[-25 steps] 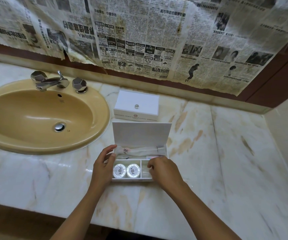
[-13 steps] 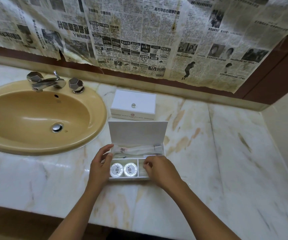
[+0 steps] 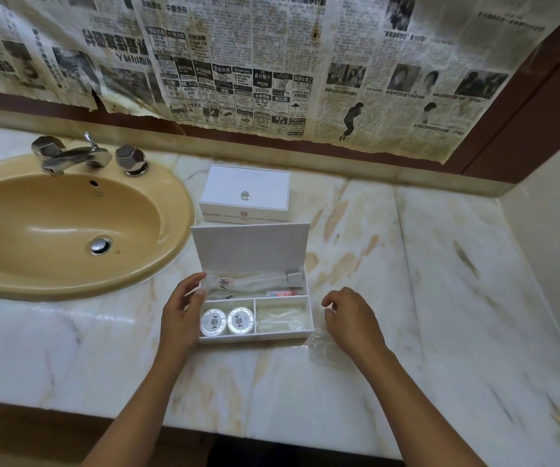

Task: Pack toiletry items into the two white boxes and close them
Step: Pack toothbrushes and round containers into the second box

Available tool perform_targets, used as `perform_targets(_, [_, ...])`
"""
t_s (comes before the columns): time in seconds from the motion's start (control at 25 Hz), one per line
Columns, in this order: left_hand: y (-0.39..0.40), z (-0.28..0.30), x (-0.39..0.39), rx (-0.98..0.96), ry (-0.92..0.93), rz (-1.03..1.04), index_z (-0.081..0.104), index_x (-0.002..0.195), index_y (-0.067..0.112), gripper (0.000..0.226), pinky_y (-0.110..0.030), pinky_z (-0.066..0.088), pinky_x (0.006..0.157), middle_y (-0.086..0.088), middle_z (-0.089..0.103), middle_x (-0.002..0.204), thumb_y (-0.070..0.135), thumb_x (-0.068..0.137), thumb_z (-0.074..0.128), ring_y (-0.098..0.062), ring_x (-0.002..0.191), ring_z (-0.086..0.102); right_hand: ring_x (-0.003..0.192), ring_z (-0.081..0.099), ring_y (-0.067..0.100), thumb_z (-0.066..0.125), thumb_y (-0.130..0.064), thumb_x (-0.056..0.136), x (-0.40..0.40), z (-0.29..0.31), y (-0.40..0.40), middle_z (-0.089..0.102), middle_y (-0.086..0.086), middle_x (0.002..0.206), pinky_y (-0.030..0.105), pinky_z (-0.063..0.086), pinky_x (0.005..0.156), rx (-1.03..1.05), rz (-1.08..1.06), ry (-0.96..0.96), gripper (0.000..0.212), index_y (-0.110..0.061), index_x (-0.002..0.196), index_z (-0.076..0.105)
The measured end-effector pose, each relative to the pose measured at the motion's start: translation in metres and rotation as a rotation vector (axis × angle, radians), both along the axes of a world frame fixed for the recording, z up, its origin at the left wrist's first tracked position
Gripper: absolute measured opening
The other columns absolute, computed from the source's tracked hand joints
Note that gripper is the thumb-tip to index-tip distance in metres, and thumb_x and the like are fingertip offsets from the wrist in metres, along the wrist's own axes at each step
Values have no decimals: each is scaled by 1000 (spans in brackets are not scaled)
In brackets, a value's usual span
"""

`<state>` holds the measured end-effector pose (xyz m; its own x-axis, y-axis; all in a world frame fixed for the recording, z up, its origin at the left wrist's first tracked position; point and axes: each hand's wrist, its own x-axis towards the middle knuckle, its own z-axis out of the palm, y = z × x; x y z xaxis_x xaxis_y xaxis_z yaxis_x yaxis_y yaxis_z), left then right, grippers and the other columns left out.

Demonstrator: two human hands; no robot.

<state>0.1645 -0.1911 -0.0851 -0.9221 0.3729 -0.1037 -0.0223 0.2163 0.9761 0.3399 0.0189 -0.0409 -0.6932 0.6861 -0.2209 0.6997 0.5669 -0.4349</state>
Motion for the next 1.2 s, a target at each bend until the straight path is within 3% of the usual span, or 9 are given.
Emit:
perform_targets(0.12, [-1, 0, 0, -3, 2, 5, 63, 115, 27, 29, -3, 43, 80, 4, 63, 118, 7, 99, 51, 14, 97, 58, 111, 51, 19, 56, -10, 87, 8, -11, -1, 55, 0, 118, 26, 42, 86, -45, 116, -197, 34, -20, 118, 61])
perform_targets(0.24, [0, 0, 0, -5, 7, 8, 63, 115, 26, 29, -2, 42, 80, 5, 64, 116, 5, 98, 51, 15, 96, 57, 109, 49, 19, 56, -6, 85, 11, -16, -4, 54, -1, 115, 25, 40, 81, -48, 152, -244, 34, -20, 115, 61])
perform_targets(0.4, [1, 2, 1, -2, 4, 13, 62, 114, 27, 30, 0, 40, 80, 7, 63, 116, 4, 98, 51, 17, 97, 56, 104, 51, 19, 50, -1, 84, 8, -17, -3, 57, -2, 104, 28, 43, 78, -63, 97, -214, 26, -18, 98, 64])
perform_targets(0.6, [-1, 0, 0, -5, -8, 8, 63, 115, 27, 30, -2, 41, 81, 4, 63, 118, 5, 98, 51, 15, 99, 57, 84, 56, 17, 46, -2, 81, 7, -13, 0, 64, -2, 87, 25, 41, 63, -74, 53, -193, 25, -23, 73, 57])
perform_targets(0.8, [-1, 0, -1, 7, -18, 1, 63, 110, 36, 33, -4, 42, 81, 7, 63, 118, 7, 98, 51, 12, 100, 58, 76, 57, 18, 49, -6, 85, 3, 6, 5, 65, -1, 83, 27, 43, 61, -35, 14, -127, 19, -19, 80, 62])
perform_targets(0.96, [-2, 1, -1, 3, -30, -4, 63, 111, 36, 33, -5, 42, 80, 7, 63, 119, 7, 98, 51, 12, 99, 58, 70, 60, 19, 55, -10, 91, -13, 33, 5, 66, -1, 80, 31, 50, 65, 11, -24, 40, 15, -19, 81, 61])
perform_targets(1.08, [-2, 4, 0, -2, -28, 0, 63, 115, 28, 30, -1, 40, 79, 4, 63, 118, 6, 98, 51, 16, 95, 57, 71, 60, 17, 58, -15, 92, -30, 53, -7, 66, -3, 80, 30, 51, 66, 4, 33, 151, 10, -18, 85, 63])
perform_targets(1.2, [-1, 6, 0, -2, -35, -9, 62, 113, 31, 31, 0, 39, 78, 4, 62, 117, 6, 98, 51, 17, 94, 56, 73, 61, 18, 58, -15, 90, -44, 54, -25, 67, -1, 81, 29, 50, 67, -26, 146, 116, 10, -20, 84, 65])
